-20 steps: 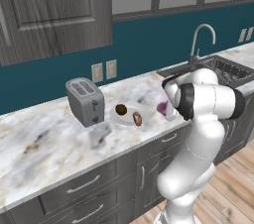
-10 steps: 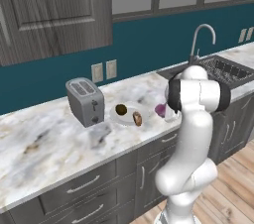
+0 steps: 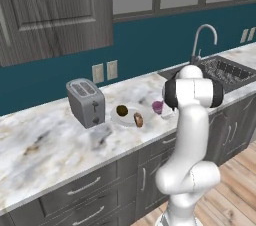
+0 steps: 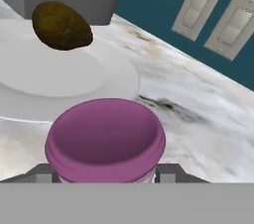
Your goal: Pick the avocado and bread from the counter and place them on the plate. Then pick the jam from the cabinet and place it next to the plate. Lastly close the cabinet door.
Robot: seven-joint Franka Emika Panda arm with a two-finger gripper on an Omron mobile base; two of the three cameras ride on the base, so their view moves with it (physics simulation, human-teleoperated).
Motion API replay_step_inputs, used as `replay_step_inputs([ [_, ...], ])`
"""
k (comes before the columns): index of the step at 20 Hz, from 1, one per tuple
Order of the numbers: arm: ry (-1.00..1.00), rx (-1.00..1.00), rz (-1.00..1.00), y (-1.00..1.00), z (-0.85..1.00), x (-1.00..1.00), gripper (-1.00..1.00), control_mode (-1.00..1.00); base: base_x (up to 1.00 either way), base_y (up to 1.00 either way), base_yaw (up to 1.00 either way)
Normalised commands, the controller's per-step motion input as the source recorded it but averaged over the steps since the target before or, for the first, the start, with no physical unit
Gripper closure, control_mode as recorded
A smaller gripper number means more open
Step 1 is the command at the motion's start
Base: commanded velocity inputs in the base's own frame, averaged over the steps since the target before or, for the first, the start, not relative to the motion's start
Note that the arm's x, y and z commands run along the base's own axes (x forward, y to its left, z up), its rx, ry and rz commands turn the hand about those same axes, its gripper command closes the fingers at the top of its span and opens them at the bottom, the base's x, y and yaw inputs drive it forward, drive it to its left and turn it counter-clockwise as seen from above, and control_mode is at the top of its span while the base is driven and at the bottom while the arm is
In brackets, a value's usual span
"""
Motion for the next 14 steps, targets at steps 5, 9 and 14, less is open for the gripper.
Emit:
replay_step_inputs([
  [5, 0.0, 0.0, 0.05, 0.17, -0.49, 0.23, 1.0, -1.0, 0.0, 0.0, 0.0],
  [9, 0.0, 0.0, 0.07, 0.22, -0.55, 0.21, 1.0, -1.0, 0.0, 0.0, 0.0],
  [14, 0.0, -0.02, 0.07, 0.36, -0.44, 0.15, -1.0, -1.0, 0.0, 0.0, 0.0],
])
